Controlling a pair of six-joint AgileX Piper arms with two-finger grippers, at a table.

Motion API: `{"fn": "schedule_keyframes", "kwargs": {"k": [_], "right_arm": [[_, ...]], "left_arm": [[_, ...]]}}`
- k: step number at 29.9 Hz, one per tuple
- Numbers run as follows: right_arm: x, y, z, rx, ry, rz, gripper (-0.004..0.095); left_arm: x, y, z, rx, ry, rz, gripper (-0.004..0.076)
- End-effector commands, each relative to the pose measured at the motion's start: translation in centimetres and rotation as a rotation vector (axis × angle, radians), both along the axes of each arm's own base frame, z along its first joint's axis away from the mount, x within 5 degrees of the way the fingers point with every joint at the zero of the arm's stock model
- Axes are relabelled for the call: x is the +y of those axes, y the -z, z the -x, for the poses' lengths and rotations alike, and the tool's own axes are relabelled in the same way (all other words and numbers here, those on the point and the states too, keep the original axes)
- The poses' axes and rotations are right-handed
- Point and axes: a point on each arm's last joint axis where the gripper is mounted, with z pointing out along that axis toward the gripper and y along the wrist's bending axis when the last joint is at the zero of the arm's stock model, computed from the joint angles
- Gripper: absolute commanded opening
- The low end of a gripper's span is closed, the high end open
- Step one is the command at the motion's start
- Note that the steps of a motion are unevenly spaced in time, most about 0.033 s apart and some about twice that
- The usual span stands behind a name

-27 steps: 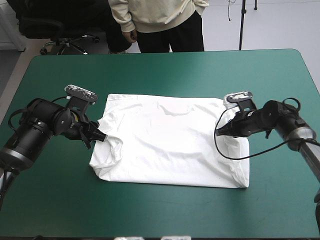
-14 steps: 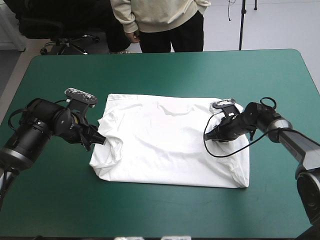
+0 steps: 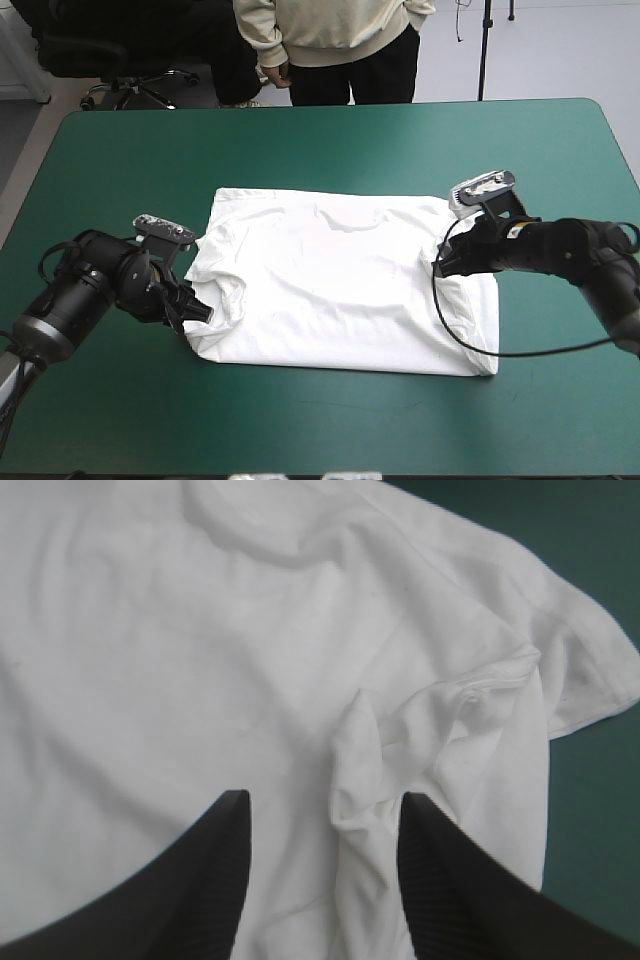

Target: Fold the cloth

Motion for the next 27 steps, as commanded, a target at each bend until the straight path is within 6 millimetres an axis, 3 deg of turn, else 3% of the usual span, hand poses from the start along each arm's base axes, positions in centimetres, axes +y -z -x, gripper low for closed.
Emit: {"fn": "schedule_keyframes", "kwargs": {"k": [1,7,11,23,27], "right_arm": [[-0.5,-4.0,3.4,-0.106,-0.001,-0.054,0.0447],[-1.0,-5.7,6.0,-0.157,-0.006,-0.074,0.0445],[-1.0,-5.6,6.1,-0.147,-0.008,-0.074,0.0445],[-0.9,-5.0,6.2,-0.102,-0.018,-0.074,0.0440],[-0.9,-4.9,6.3,-0.095,-0.021,-0.061,0.0431]], "left_arm": [[0.6,1.2,0.2,-0.059,-0.072,0.016,0.0392],[1.3,3.7,-0.2,-0.076,-0.173,0.146,0.0392],[0.8,4.3,-0.5,-0.024,-0.155,0.206,0.0393],[0.4,10.3,-0.7,0.226,-0.159,0.157,0.0392],[0.0,11.2,-0.4,0.271,-0.127,0.182,0.0390]]}}
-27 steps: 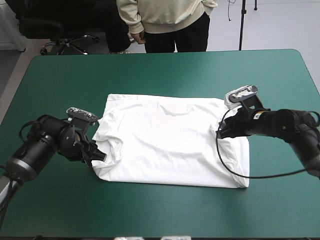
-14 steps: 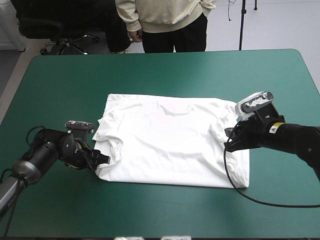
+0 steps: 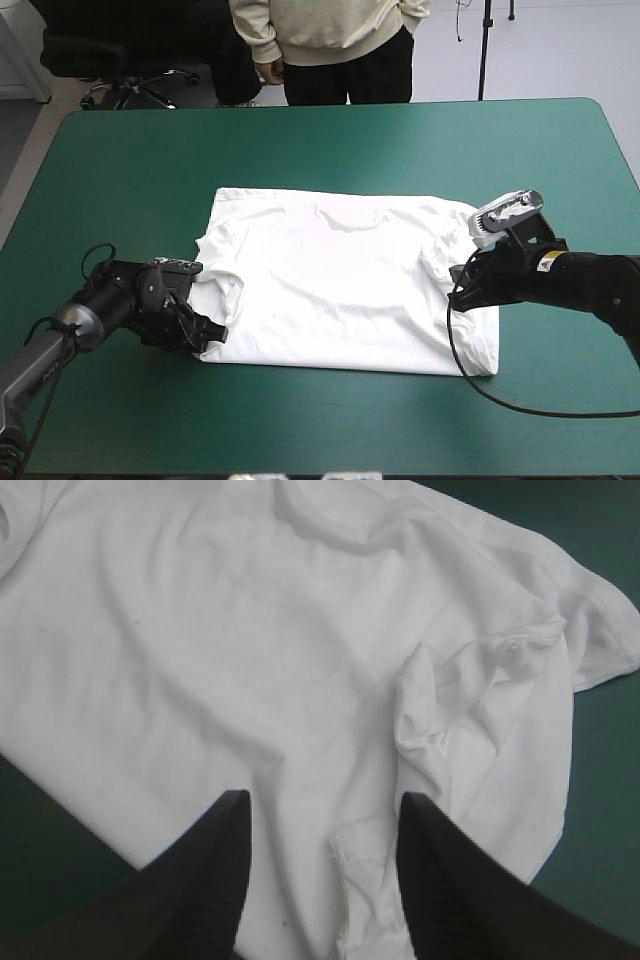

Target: Fold the cloth

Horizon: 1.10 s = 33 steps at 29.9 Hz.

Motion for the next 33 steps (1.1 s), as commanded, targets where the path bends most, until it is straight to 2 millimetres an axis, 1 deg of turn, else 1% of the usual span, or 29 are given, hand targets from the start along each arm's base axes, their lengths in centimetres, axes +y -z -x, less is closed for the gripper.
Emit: {"fn": "schedule_keyframes", "kwargs": {"k": [1,2,4,6,8,10,14,16,19,20,24,30,33], "right_arm": [[-0.1,-1.3,0.2,-0.055,0.009,-0.023,0.0432],[-0.1,-1.2,0.3,-0.040,0.004,-0.009,0.0430],[-0.4,-0.7,0.6,0.006,0.013,0.026,0.0424],[-0.9,0.1,0.8,0.069,0.039,0.076,0.0418],[-1.3,1.2,1.0,0.125,0.075,0.115,0.0418],[-1.6,2.9,1.2,0.190,0.118,0.137,0.0418],[-1.6,6.2,1.5,0.273,0.129,0.139,0.0431],[-1.5,7.5,1.5,0.299,0.125,0.140,0.0486],[-1.5,9.0,1.0,0.345,0.140,0.145,0.0613],[-1.5,9.4,0.9,0.361,0.144,0.146,0.0630],[-1.4,10.9,0.2,0.404,0.163,0.150,0.0613],[-1.4,14.5,-0.4,0.508,0.174,0.193,0.0596],[-1.5,15.5,-0.5,0.526,0.186,0.209,0.0525]], "left_arm": [[-0.5,1.1,0.3,0.044,-0.002,0.041,0.0375],[-0.5,1.1,0.3,0.042,-0.003,0.041,0.0353],[-0.5,1.1,0.3,0.041,0.005,0.040,0.0248],[-0.5,1.1,0.3,0.041,0.012,0.040,0.0105],[-0.5,1.1,0.3,0.038,0.028,0.037,-0.0017],[-0.5,1.1,0.3,0.037,0.040,0.034,-0.0016],[-0.5,1.1,0.3,0.037,0.040,0.034,-0.0017],[-0.5,1.1,0.3,0.036,0.044,0.034,-0.0017],[-0.5,1.1,0.3,0.036,0.046,0.034,-0.0017],[-0.5,1.1,0.3,0.037,0.054,0.033,-0.0017],[-0.5,1.1,0.3,0.036,0.061,0.032,-0.0017],[-0.5,1.1,0.3,0.036,0.061,0.032,-0.0017],[-0.5,1.1,0.3,0.036,0.063,0.032,-0.0017]]}}
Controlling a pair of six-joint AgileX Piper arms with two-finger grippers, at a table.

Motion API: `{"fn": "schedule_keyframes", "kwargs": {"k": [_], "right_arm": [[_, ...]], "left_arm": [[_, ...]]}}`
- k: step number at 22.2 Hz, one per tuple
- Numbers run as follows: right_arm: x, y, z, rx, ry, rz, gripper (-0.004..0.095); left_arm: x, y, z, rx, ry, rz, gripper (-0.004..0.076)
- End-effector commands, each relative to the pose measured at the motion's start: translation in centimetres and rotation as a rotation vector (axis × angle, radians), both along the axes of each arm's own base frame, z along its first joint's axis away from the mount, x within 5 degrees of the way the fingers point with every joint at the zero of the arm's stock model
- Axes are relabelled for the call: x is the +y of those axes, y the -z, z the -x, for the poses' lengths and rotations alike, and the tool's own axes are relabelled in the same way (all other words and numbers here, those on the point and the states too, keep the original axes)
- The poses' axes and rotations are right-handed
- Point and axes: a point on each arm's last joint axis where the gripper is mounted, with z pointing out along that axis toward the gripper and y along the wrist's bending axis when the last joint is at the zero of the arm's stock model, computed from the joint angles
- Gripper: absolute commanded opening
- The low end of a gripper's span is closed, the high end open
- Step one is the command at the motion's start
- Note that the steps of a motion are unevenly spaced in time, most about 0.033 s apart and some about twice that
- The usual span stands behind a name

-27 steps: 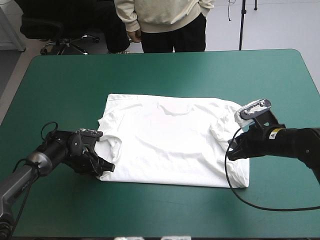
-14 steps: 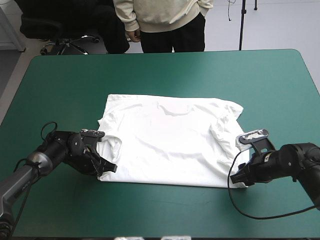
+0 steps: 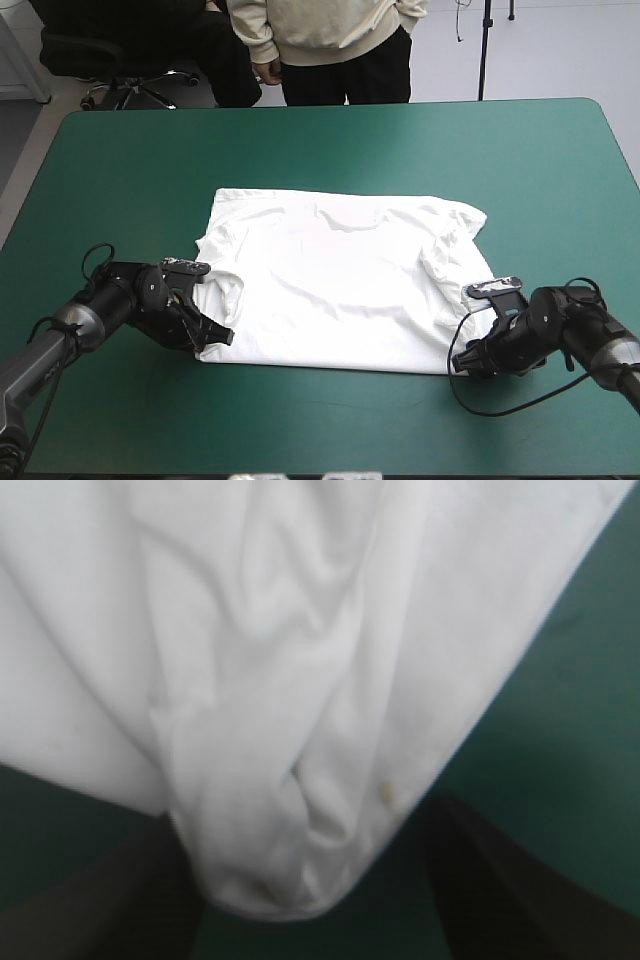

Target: Fold the cloth

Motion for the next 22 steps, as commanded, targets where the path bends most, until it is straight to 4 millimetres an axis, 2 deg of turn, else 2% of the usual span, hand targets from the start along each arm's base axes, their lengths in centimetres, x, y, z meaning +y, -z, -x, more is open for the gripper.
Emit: {"fn": "schedule_keyframes", "kwargs": {"k": [1,2,3,4,5,6,8,12,16,19,22], "right_arm": [[0.0,0.3,-0.5,-0.029,0.011,0.003,0.0481],[0.0,0.4,-0.5,-0.024,0.011,0.004,0.0426],[0.0,0.4,-0.5,-0.016,0.005,0.000,0.0310],[0.0,0.4,-0.3,-0.003,-0.006,0.002,0.0234],[0.0,0.4,-0.1,0.021,-0.037,0.008,0.0059],[0.0,0.4,0.1,0.034,-0.050,0.009,-0.0024],[0.0,0.0,0.9,0.073,-0.093,-0.002,-0.0017],[-0.1,-2.3,2.5,-0.011,-0.074,-0.043,-0.0017],[-0.4,-6.4,4.4,-0.133,-0.069,-0.075,-0.0017],[-0.4,-9.5,4.0,-0.257,-0.063,-0.080,-0.0017],[-0.7,-11.1,2.9,-0.355,-0.027,-0.058,-0.0018]], "left_arm": [[-0.1,1.0,0.3,0.034,0.011,-0.011,-0.0017],[-0.1,1.0,0.3,0.034,0.011,-0.011,-0.0017],[-0.1,1.0,0.3,0.033,0.014,-0.014,-0.0017],[-0.1,1.0,0.3,0.033,0.014,-0.014,-0.0017],[0.0,0.8,0.3,0.012,0.013,-0.012,-0.0017],[0.0,0.5,0.3,-0.006,0.012,-0.008,-0.0017],[0.1,-0.4,0.4,-0.056,0.006,0.001,-0.0017],[0.6,-2.6,1.7,-0.122,0.003,-0.004,-0.0017],[1.0,-6.5,2.9,-0.266,0.004,0.028,-0.0017],[0.9,-10.1,1.8,-0.432,-0.016,0.046,-0.0017],[0.9,-11.8,0.2,-0.550,-0.052,0.045,-0.0017]]}}
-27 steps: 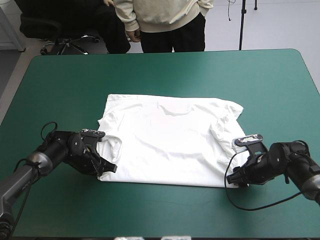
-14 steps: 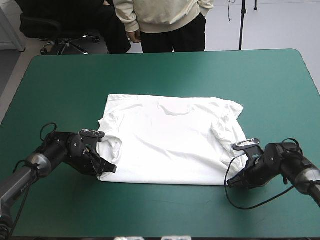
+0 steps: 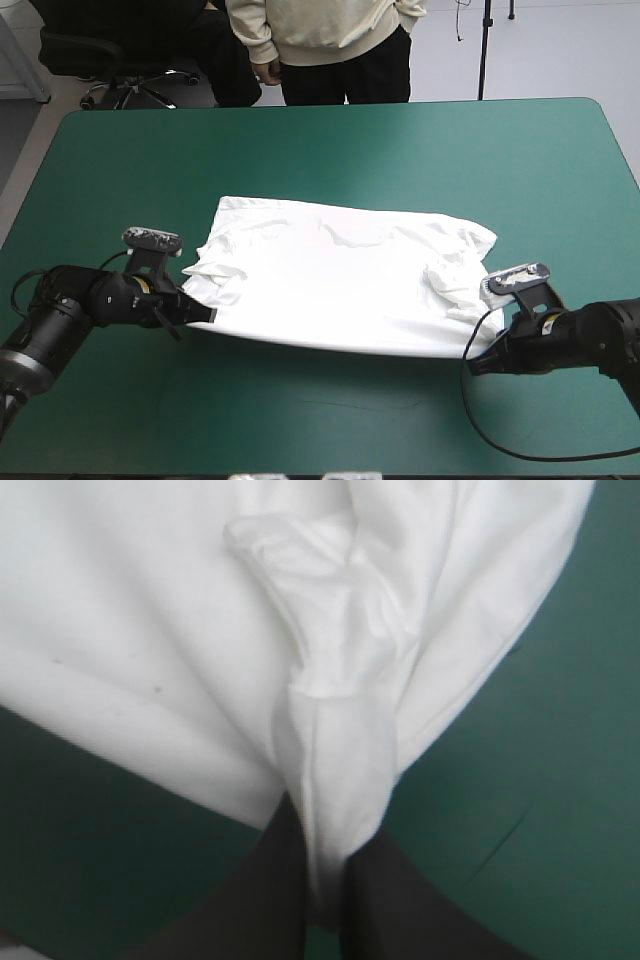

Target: Fold the cloth

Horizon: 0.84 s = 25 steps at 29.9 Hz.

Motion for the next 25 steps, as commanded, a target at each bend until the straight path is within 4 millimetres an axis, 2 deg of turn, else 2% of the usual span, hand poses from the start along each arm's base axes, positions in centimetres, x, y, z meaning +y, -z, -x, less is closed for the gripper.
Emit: {"fn": "schedule_keyframes", "kwargs": {"k": [1,6,11,17,22,25], "right_arm": [[-0.2,-2.9,-1.6,-0.167,0.042,0.010,-0.0018],[0.4,-4.4,-5.0,-0.276,0.034,0.009,-0.0017],[1.0,-4.4,-10.1,-0.316,0.030,0.054,-0.0017],[1.8,-4.1,-15.7,-0.355,0.027,0.085,-0.0018],[1.1,-2.3,-19.4,-0.310,0.081,0.090,-0.0017],[0.2,-1.5,-20.6,-0.297,0.113,0.084,-0.0018]], "left_arm": [[-0.2,-3.3,-2.1,-0.201,-0.046,0.026,-0.0017],[-1.0,-4.3,-5.7,-0.294,-0.069,0.056,-0.0017],[-2.3,-4.2,-10.5,-0.378,-0.093,0.105,-0.0017],[-3.6,-3.4,-15.1,-0.407,-0.105,0.127,-0.0017],[-4.1,-1.9,-17.3,-0.395,-0.104,0.122,-0.0017],[-4.3,-1.2,-17.9,-0.398,-0.102,0.121,-0.0017]]}}
